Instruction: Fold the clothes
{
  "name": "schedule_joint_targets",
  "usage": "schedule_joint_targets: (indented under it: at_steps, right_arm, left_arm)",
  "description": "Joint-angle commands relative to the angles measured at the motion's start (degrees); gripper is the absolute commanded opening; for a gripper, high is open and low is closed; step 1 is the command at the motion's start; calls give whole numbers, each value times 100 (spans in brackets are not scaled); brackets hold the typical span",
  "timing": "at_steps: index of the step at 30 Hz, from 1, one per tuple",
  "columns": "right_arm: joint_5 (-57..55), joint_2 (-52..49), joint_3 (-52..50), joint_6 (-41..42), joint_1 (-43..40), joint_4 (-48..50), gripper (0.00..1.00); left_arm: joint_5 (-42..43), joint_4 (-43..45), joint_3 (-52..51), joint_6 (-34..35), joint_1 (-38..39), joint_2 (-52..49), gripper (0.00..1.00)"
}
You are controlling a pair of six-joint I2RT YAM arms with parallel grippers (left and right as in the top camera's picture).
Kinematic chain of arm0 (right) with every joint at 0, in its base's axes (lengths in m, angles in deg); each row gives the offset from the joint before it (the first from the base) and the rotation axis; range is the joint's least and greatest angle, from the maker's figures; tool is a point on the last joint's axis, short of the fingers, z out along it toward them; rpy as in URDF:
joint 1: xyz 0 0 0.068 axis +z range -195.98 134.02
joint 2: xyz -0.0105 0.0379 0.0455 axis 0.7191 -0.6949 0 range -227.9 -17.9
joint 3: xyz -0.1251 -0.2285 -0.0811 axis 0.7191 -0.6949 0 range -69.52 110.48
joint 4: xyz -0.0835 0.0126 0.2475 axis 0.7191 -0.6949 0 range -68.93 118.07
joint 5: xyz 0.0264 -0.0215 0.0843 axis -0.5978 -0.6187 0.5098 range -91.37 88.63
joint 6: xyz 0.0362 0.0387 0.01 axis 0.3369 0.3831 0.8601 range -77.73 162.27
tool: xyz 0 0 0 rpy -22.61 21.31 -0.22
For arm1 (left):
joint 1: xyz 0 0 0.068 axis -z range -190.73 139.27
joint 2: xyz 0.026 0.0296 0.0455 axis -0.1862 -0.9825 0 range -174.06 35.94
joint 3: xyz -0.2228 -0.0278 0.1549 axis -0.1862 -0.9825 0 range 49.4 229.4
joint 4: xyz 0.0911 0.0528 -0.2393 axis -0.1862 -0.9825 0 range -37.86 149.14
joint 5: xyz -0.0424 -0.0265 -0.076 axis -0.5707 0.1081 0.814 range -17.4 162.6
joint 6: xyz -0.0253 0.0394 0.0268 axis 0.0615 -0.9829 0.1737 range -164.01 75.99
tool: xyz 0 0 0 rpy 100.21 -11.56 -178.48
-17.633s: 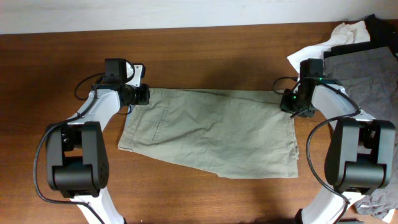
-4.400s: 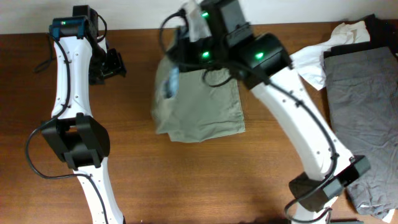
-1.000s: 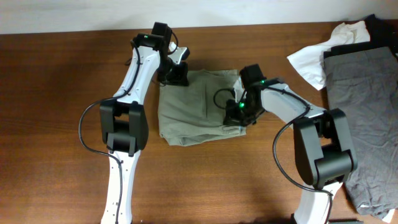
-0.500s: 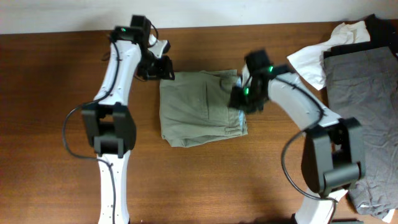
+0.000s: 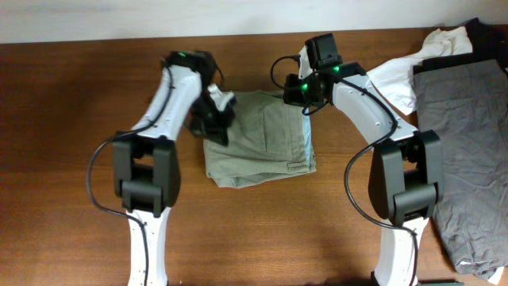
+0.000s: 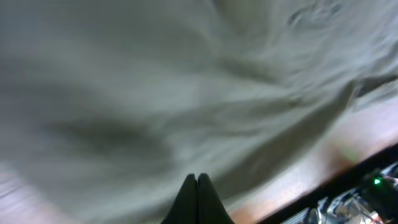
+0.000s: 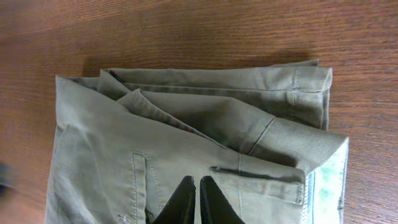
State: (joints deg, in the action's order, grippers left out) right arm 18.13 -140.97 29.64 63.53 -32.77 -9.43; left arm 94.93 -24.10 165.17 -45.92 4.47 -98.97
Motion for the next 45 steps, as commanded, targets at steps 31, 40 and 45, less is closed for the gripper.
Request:
schedule_joint_targets:
  at_steps: [31, 40, 45]
  right_arm:
    - [-822, 125, 2470, -422, 367, -5034, 4]
    - [-715, 120, 525, -39, 442, -3668, 4]
    - [-195, 116, -702, 72, 442, -2328, 4]
  left_arm:
    - [39, 4374, -1714, 557, 463, 1246, 18]
    - [15, 5281, -1714, 560, 402, 754, 18]
    - [13, 5355, -1714, 664, 404, 286, 18]
